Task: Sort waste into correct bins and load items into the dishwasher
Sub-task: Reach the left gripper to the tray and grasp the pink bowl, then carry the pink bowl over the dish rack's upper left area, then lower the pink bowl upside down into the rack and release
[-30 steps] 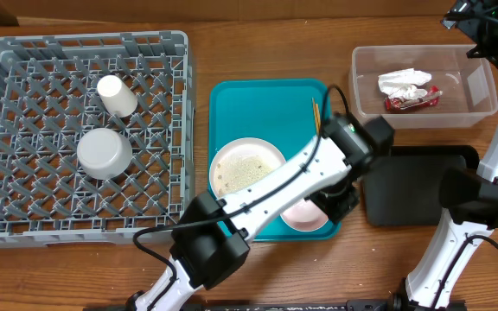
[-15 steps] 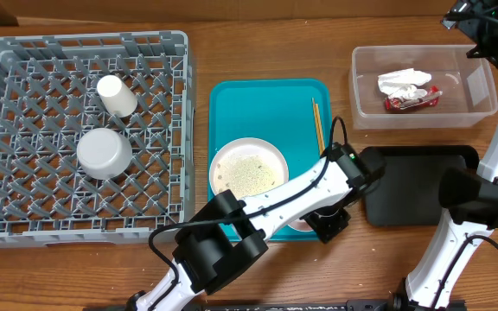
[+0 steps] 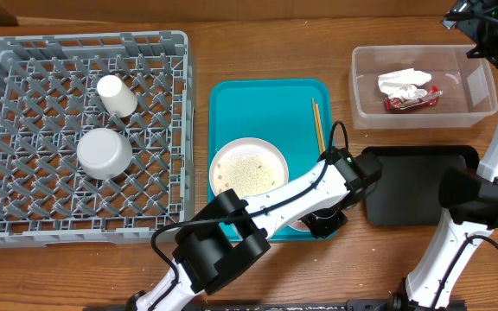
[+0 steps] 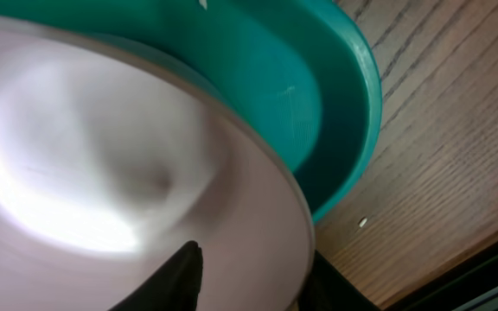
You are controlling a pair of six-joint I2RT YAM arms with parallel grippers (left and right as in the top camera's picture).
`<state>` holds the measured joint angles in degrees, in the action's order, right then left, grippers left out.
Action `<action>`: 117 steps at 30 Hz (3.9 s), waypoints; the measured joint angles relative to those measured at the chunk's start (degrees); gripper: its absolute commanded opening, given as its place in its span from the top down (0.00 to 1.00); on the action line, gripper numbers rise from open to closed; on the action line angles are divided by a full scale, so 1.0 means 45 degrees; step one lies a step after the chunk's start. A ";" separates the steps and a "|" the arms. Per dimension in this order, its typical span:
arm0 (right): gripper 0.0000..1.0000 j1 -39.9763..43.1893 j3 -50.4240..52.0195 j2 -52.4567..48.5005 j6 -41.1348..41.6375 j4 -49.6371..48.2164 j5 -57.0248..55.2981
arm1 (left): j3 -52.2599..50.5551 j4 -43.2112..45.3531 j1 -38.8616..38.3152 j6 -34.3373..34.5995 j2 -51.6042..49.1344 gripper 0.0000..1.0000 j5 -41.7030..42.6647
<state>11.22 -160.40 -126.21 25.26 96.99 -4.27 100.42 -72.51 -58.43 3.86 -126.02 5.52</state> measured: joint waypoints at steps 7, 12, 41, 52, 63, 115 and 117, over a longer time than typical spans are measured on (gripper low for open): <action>0.00 -0.0005 0.0000 0.0005 0.0000 0.0005 -0.0005 | 0.0000 0.0243 0.0000 0.0005 0.0005 0.81 0.0005; 0.00 -0.0005 0.0000 0.0000 0.0000 0.0005 0.0000 | 0.0005 0.0350 -0.0010 -0.0063 0.0024 0.96 -0.0015; 0.00 0.0000 0.0000 0.0000 0.0000 -0.0005 0.0000 | 0.9627 -0.3045 0.4061 0.1423 0.0151 0.96 -0.0641; 0.00 0.0000 0.0000 0.0005 -0.0005 0.0000 -0.0005 | 1.0958 -0.5051 1.1463 0.2506 0.0151 0.96 0.3385; 0.00 0.0000 0.0000 0.0000 -0.0005 0.0005 0.0000 | 1.0958 -0.5027 1.6922 0.1909 0.0151 0.96 0.7310; 0.00 0.0000 0.0000 0.0000 0.0005 0.0000 0.0000 | 1.1089 -0.1865 2.1352 0.0476 -0.5309 0.96 1.5144; 0.00 -0.0005 0.0000 0.0005 -0.0005 -0.0005 0.0000 | 1.1089 -0.1831 2.1352 0.0476 -0.5309 0.96 1.5144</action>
<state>11.20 -160.40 -126.19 25.23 96.97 -4.27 150.32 -80.75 37.65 6.00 -149.91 73.67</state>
